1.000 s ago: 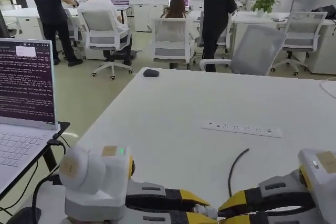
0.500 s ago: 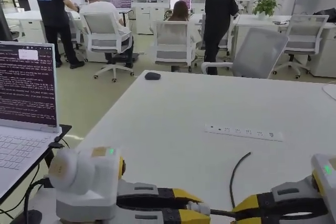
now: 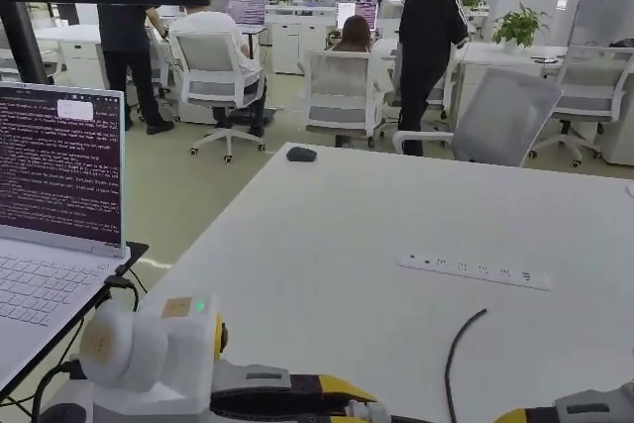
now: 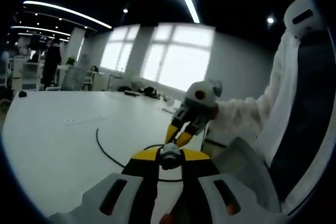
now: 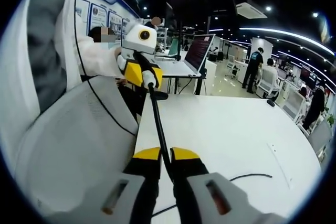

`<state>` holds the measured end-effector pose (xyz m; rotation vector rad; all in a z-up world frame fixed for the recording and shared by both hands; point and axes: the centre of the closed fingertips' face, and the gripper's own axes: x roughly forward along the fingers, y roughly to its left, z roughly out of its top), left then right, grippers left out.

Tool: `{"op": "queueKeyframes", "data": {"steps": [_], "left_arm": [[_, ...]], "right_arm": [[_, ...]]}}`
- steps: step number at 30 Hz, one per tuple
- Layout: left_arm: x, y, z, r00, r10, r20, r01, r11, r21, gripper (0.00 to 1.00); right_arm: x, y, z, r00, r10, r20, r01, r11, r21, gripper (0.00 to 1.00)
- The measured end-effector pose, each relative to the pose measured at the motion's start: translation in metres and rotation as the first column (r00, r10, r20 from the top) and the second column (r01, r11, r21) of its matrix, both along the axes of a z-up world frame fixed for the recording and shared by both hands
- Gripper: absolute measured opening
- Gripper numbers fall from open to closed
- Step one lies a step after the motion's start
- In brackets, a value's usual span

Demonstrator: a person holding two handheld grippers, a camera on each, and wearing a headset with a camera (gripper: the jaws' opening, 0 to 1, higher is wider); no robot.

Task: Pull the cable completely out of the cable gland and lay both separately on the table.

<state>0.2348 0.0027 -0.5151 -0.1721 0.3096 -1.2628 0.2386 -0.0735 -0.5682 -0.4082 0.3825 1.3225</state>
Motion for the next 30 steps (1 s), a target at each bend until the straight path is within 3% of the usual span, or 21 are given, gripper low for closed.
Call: {"op": "queueKeyframes", "data": {"steps": [4,8,10,11,14,16,17,20,24,27,29,30], "left_arm": [[0.003,0.011,-0.001,1.0,0.031,0.002,-0.031,0.999,-0.009,0.17],[0.006,0.022,0.0,0.998,0.062,-0.012,-0.062,0.998,-0.024,0.17],[0.007,0.026,-0.001,0.997,0.075,-0.005,-0.075,0.997,-0.015,0.17],[0.008,0.028,-0.001,0.997,0.083,-0.001,-0.083,0.996,-0.01,0.17],[0.009,0.032,0.003,0.994,0.106,-0.004,-0.106,0.993,-0.044,0.17],[0.009,0.033,0.003,0.994,0.106,-0.004,-0.106,0.993,-0.044,0.17],[0.009,0.033,0.001,0.994,0.106,-0.006,-0.106,0.994,-0.039,0.17],[0.009,0.033,-0.002,0.994,0.104,-0.012,-0.104,0.994,-0.03,0.17],[0.008,0.029,-0.003,0.996,0.086,-0.02,-0.087,0.996,-0.026,0.17],[0.009,0.024,-0.003,0.997,0.073,-0.015,-0.073,0.997,-0.017,0.17],[0.009,0.022,-0.003,0.998,0.066,-0.014,-0.066,0.998,-0.02,0.17],[0.009,0.021,-0.003,0.998,0.064,-0.013,-0.064,0.998,-0.021,0.17]], "right_arm": [[0.008,-0.014,-0.005,1.0,-0.028,-0.006,0.028,0.999,-0.026,0.05],[0.017,-0.024,-0.005,0.997,-0.078,-0.013,0.078,0.997,0.001,0.05],[0.027,-0.03,-0.009,0.991,-0.13,-0.024,0.13,0.991,0.022,0.05],[0.032,-0.035,-0.015,0.984,-0.167,-0.062,0.169,0.985,0.031,0.05],[0.049,-0.046,-0.029,0.973,-0.222,-0.068,0.222,0.975,-0.009,0.05],[0.061,-0.051,-0.037,0.962,-0.265,-0.065,0.263,0.964,-0.034,0.05],[0.071,-0.055,-0.046,0.953,-0.296,-0.063,0.292,0.954,-0.068,0.05],[0.088,-0.051,-0.062,0.943,-0.325,-0.071,0.32,0.945,-0.074,0.05],[0.111,-0.049,-0.093,0.914,-0.385,-0.129,0.375,0.922,-0.1,0.06],[0.118,-0.048,-0.116,0.905,-0.395,-0.157,0.374,0.916,-0.147,0.06],[0.123,-0.049,-0.133,0.892,-0.415,-0.176,0.386,0.905,-0.178,0.06],[0.125,-0.051,-0.142,0.878,-0.436,-0.196,0.4,0.895,-0.198,0.06]]}}
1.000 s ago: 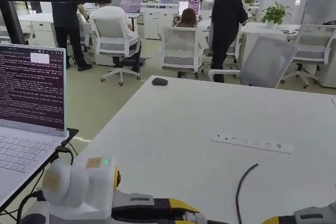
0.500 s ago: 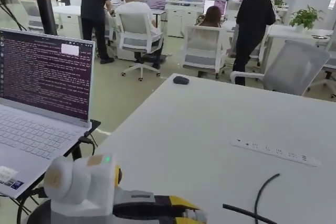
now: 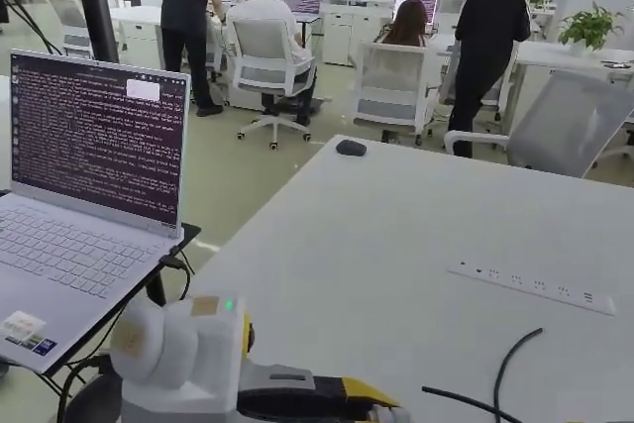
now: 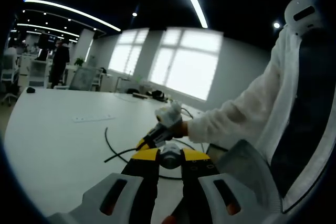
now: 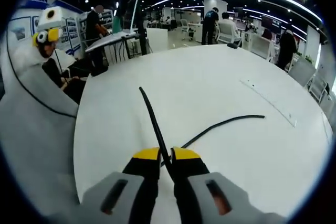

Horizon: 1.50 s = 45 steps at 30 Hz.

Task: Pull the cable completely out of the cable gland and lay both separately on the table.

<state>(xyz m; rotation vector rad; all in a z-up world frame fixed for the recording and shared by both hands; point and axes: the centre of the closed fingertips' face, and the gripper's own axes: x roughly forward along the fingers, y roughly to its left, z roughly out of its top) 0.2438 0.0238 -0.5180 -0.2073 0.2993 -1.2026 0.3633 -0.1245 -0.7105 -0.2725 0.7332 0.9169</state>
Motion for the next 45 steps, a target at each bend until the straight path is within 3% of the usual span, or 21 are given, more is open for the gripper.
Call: {"op": "queueKeyframes", "data": {"steps": [3,12,16,17,19,21,24,27,29,33,35,37,40,42,44,45], "left_arm": [[0.001,0.0,-0.002,1.0,0.003,-0.004,-0.003,1.0,-0.002,0.17],[0.003,-0.003,-0.01,0.999,0.001,-0.036,-0.001,1.0,-0.001,0.17],[-0.004,-0.003,-0.012,0.998,-0.052,-0.024,0.053,0.997,0.047,0.17],[-0.006,-0.001,-0.013,0.997,-0.065,-0.034,0.067,0.996,0.062,0.17],[-0.005,0.003,-0.015,0.998,-0.063,-0.03,0.065,0.995,0.077,0.17],[-0.002,0.006,-0.016,0.997,-0.053,-0.047,0.055,0.997,0.054,0.17],[0.012,0.005,-0.016,0.997,-0.027,-0.068,0.029,0.999,0.018,0.17],[0.018,0.001,-0.014,0.998,-0.023,-0.062,0.024,1.0,0.017,0.17],[0.021,-0.003,-0.012,0.998,-0.027,-0.053,0.027,1.0,0.007,0.17],[0.031,-0.009,-0.02,0.997,-0.02,-0.076,0.02,1.0,-0.004,0.17],[0.034,-0.012,-0.021,0.998,-0.019,-0.068,0.019,1.0,0.007,0.17],[0.04,-0.014,-0.022,0.998,-0.006,-0.059,0.006,1.0,-0.006,0.17],[0.058,-0.017,-0.038,0.997,0.03,-0.067,-0.031,1.0,-0.007,0.17],[0.074,-0.017,-0.059,0.995,0.083,-0.063,-0.078,0.994,0.07,0.17],[0.083,-0.023,-0.071,0.995,0.09,-0.048,-0.086,0.993,0.084,0.17],[0.084,-0.024,-0.073,0.994,0.093,-0.048,-0.089,0.992,0.088,0.17]], "right_arm": [[0.002,0.0,-0.013,1.0,0.0,-0.017,0.0,1.0,-0.029,0.07],[0.002,-0.006,-0.023,0.999,-0.007,-0.036,0.006,0.999,-0.042,0.09],[0.005,-0.011,-0.028,0.996,-0.063,-0.058,0.063,0.998,-0.009,0.12],[0.007,-0.013,-0.027,0.995,-0.087,-0.053,0.086,0.996,-0.014,0.11],[0.016,-0.013,-0.018,0.986,-0.162,-0.033,0.163,0.985,0.051,0.1],[0.02,-0.011,-0.006,0.98,-0.201,-0.006,0.2,0.972,0.122,0.18],[0.015,-0.011,0.001,0.981,-0.196,-0.011,0.196,0.97,0.144,0.31],[0.021,-0.015,0.004,0.976,-0.219,0.009,0.214,0.963,0.163,0.42],[0.019,-0.015,0.012,0.97,-0.244,0.004,0.238,0.95,0.201,0.49],[0.014,-0.017,0.023,0.968,-0.251,-0.003,0.244,0.942,0.232,0.58],[0.009,-0.014,0.03,0.971,-0.238,-0.007,0.232,0.94,0.248,0.63],[0.003,-0.012,0.037,0.977,-0.211,-0.004,0.206,0.947,0.245,0.64],[-0.002,-0.016,0.052,0.977,-0.213,-0.008,0.208,0.944,0.258,0.62],[-0.007,-0.016,0.066,0.976,-0.219,0.002,0.209,0.931,0.3,0.64],[-0.012,-0.018,0.073,0.978,-0.207,0.009,0.194,0.934,0.3,0.66],[-0.015,-0.02,0.077,0.981,-0.191,0.028,0.175,0.942,0.285,0.67]]}}
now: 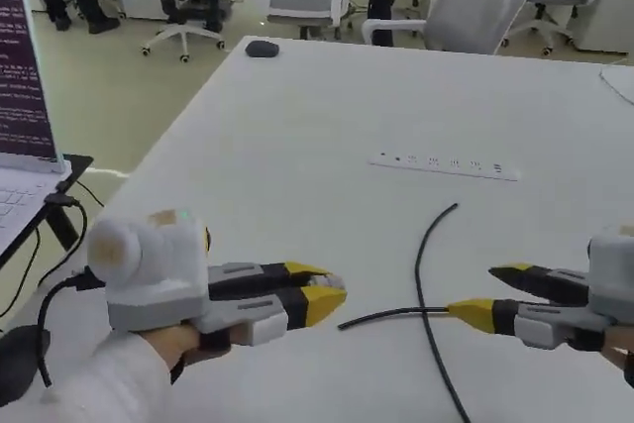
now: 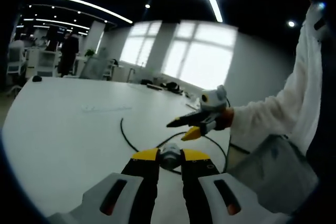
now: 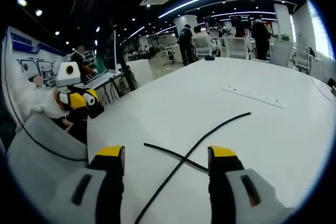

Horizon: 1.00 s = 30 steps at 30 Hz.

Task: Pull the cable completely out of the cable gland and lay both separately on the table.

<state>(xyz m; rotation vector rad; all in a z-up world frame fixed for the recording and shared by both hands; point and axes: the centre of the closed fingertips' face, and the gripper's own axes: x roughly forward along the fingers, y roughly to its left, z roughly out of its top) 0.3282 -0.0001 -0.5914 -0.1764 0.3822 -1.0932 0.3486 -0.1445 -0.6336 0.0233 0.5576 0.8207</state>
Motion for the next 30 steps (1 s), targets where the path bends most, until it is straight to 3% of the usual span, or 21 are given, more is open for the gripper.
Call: {"op": "queueKeyframes", "data": {"steps": [1,2,3,5,8,10,13,16,24,30], "left_arm": [[0.003,-0.002,-0.007,1.0,0.003,-0.009,-0.003,1.0,0.005,0.17],[0.008,-0.003,-0.023,1.0,0.006,-0.019,-0.005,0.999,0.033,0.17],[0.014,-0.002,-0.043,0.999,0.027,-0.038,-0.023,0.996,0.089,0.17],[0.023,-0.006,-0.064,0.998,0.053,-0.041,-0.047,0.99,0.13,0.17],[0.031,-0.012,-0.081,0.998,0.064,-0.027,-0.058,0.986,0.158,0.17],[0.038,-0.013,-0.096,0.996,0.08,-0.043,-0.07,0.98,0.187,0.17],[0.044,-0.019,-0.109,0.996,0.085,-0.033,-0.076,0.974,0.213,0.17],[0.049,-0.021,-0.124,0.996,0.085,-0.035,-0.073,0.963,0.26,0.17],[0.057,-0.024,-0.135,0.995,0.097,-0.029,-0.084,0.954,0.288,0.17],[0.058,-0.017,-0.148,0.993,0.112,-0.046,-0.092,0.946,0.311,0.17]], "right_arm": [[-0.002,-0.002,0.002,1.0,0.003,0.004,-0.003,1.0,-0.012,0.66],[-0.004,-0.005,0.005,1.0,-0.002,0.004,0.002,1.0,-0.018,0.66],[-0.005,-0.008,0.007,1.0,-0.006,0.006,0.007,1.0,-0.02,0.65],[-0.012,-0.013,0.011,1.0,-0.009,0.004,0.009,1.0,-0.02,0.65],[-0.02,-0.018,0.013,1.0,-0.001,0.008,0.001,1.0,-0.028,0.66],[-0.025,-0.021,0.008,1.0,0.002,-0.004,-0.002,0.999,-0.049,0.66],[-0.028,-0.026,0.001,1.0,-0.002,-0.014,0.0,0.997,-0.072,0.66],[-0.025,-0.028,0.001,0.999,-0.042,-0.017,0.042,0.999,-0.033,0.65],[-0.027,-0.024,-0.007,0.998,-0.065,-0.027,0.065,0.998,-0.017,0.65],[-0.031,-0.031,-0.018,0.996,-0.075,-0.048,0.074,0.997,-0.028,0.66]]}}
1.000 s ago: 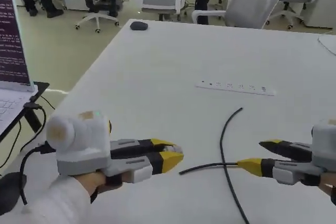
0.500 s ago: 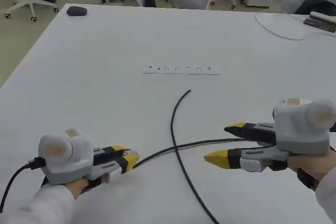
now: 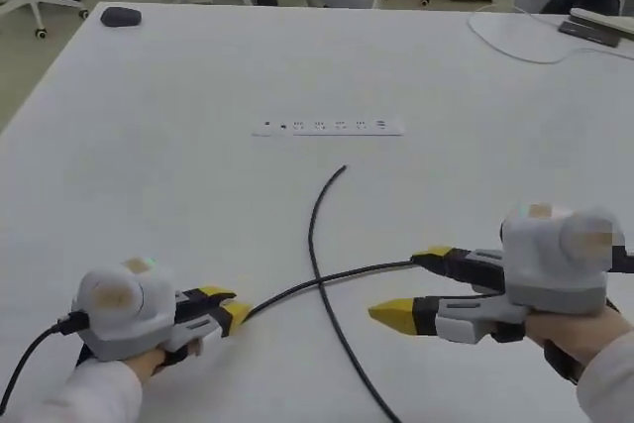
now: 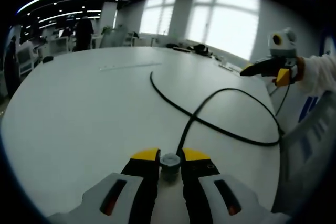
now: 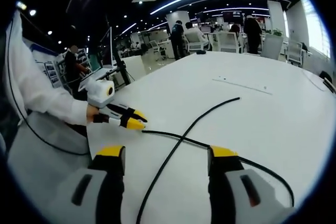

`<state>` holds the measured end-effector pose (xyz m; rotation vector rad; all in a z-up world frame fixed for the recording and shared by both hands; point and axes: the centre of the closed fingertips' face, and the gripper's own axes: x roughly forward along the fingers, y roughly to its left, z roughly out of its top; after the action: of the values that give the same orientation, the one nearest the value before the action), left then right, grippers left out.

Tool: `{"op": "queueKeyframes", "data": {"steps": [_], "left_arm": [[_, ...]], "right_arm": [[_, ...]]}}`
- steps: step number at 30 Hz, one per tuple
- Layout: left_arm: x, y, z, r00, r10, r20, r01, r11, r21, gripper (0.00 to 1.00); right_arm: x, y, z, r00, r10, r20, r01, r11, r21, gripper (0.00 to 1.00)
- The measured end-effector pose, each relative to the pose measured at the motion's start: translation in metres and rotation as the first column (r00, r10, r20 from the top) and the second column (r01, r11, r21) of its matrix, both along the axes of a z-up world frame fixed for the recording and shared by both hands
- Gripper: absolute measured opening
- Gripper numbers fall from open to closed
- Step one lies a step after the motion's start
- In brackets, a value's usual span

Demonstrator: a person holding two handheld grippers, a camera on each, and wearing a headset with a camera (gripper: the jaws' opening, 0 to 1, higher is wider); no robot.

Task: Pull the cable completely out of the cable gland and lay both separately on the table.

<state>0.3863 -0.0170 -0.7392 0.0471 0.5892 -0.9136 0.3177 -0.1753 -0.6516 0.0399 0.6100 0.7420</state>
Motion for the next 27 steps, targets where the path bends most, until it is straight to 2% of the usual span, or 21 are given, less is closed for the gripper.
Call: {"op": "queueKeyframes", "data": {"steps": [7,10,12,14,18,20,22,24,27], "left_arm": [[-0.002,0.005,-0.001,0.999,0.028,-0.017,-0.028,1.0,-0.002,0.17],[-0.003,0.009,0.005,0.999,0.047,-0.025,-0.048,0.999,-0.014,0.2],[-0.004,0.015,0.012,0.997,0.066,-0.028,-0.067,0.998,-0.02,0.21],[-0.004,0.021,0.024,0.996,0.082,-0.031,-0.084,0.995,-0.047,0.23],[-0.007,0.032,0.057,0.994,0.099,-0.033,-0.102,0.99,-0.101,0.25],[-0.019,0.038,0.078,0.995,0.078,-0.057,-0.084,0.991,-0.107,0.3],[-0.032,0.04,0.094,0.998,0.045,-0.042,-0.049,0.994,-0.097,0.37],[-0.046,0.044,0.103,0.998,0.029,-0.047,-0.033,0.996,-0.08,0.51],[-0.071,0.051,0.117,0.999,0.004,-0.043,-0.007,0.998,-0.065,0.54]], "right_arm": [[-0.003,-0.007,-0.001,1.0,-0.027,-0.01,0.027,1.0,0.011,0.66],[-0.006,-0.007,-0.001,0.999,-0.032,-0.012,0.032,0.999,0.009,0.67],[-0.011,-0.007,0.0,0.999,-0.03,-0.016,0.03,1.0,0.004,0.67],[-0.016,-0.008,0.001,1.0,-0.022,-0.015,0.022,1.0,-0.013,0.68],[-0.028,-0.015,0.005,0.999,-0.031,-0.014,0.03,0.999,-0.025,0.7],[-0.036,-0.019,0.006,0.999,-0.046,-0.026,0.046,0.999,-0.018,0.7],[-0.043,-0.023,0.007,0.998,-0.049,-0.039,0.048,0.999,-0.022,0.69],[-0.052,-0.027,0.012,0.998,-0.042,-0.046,0.041,0.999,-0.031,0.68],[-0.062,-0.036,0.016,0.998,-0.047,-0.043,0.045,0.998,-0.048,0.68]]}}
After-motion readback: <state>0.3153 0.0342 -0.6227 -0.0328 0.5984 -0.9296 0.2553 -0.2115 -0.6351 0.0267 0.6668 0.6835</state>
